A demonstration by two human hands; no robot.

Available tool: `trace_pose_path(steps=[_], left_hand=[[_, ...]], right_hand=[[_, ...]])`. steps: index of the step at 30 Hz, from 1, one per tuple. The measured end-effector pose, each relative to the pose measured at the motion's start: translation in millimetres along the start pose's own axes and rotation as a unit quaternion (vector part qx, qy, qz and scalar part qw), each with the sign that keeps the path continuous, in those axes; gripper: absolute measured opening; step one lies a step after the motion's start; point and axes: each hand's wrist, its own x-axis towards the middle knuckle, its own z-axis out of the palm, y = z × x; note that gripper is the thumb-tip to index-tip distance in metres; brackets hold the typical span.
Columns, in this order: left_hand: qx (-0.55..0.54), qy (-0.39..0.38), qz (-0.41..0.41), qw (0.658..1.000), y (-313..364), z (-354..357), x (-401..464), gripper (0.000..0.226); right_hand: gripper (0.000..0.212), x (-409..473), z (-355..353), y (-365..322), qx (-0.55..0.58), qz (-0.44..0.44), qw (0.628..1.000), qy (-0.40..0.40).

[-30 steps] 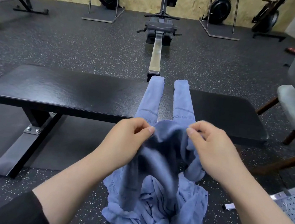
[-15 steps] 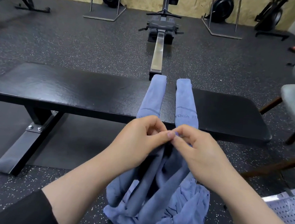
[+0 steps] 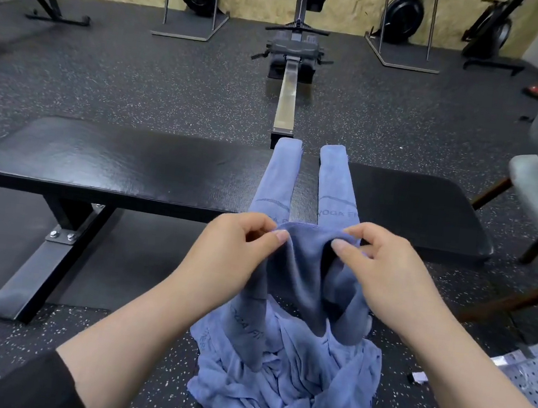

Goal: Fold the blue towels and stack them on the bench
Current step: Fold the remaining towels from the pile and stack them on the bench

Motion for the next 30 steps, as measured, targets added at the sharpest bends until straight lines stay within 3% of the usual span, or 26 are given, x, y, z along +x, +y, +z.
trace_pose_path(steps=[2,6,8,10,12,15,19,21,25,27,30], left_hand=[[0.019,-0.007,0.022,1.000,1.0,1.9,-0.8,0.023],[0.039,-0.049,0.047,0.997,5.4,8.9,-4.1,0.022],[0.033,-0.056,0.057,0.996,6.6,11.7,-4.7,0.019],[0.010,-0.049,0.065,0.997,7.1,12.6,-4.2,0.018],[-0.020,-0.045,0.067,0.997,7.4,11.8,-3.2,0.021],[-0.013,-0.069,0.042,0.997,6.0,8.2,-0.7,0.026],[0.074,-0.118,-0.039,0.989,-8.7,2.7,4.4,0.034],[0.095,-0.100,-0.048,0.989,-12.8,0.8,5.0,0.033],[0.062,-0.004,-0.002,0.998,-5.4,-1.5,3.0,0.028],[0.058,0.006,0.017,0.998,-0.9,0.2,1.5,0.027],[0.051,-0.023,0.022,0.998,3.7,4.8,-0.1,0.026]], right_hand=[[0.008,-2.0,2.6,-1.1,-0.011,0.007,0.999,-0.035],[0.042,-6.9,8.0,-6.0,-0.024,-0.035,0.993,-0.106],[0.039,-9.3,11.3,-7.7,-0.011,-0.051,0.988,-0.144],[0.022,-10.5,14.8,-8.3,0.001,-0.070,0.984,-0.165],[0.007,-11.0,15.7,-10.6,0.012,-0.068,0.987,-0.146],[0.013,-9.9,12.7,-10.9,0.033,-0.069,0.993,-0.092],[0.020,-6.1,4.8,-7.8,0.087,-0.034,0.995,0.021],[0.021,-2.8,1.3,-3.5,0.087,-0.016,0.995,0.044],[0.017,-0.4,-2.6,2.2,0.027,0.006,0.999,0.019],[0.006,-2.0,-1.2,0.0,0.001,0.006,1.000,-0.018],[0.030,-7.6,4.4,-6.0,-0.007,-0.016,0.996,-0.089]])
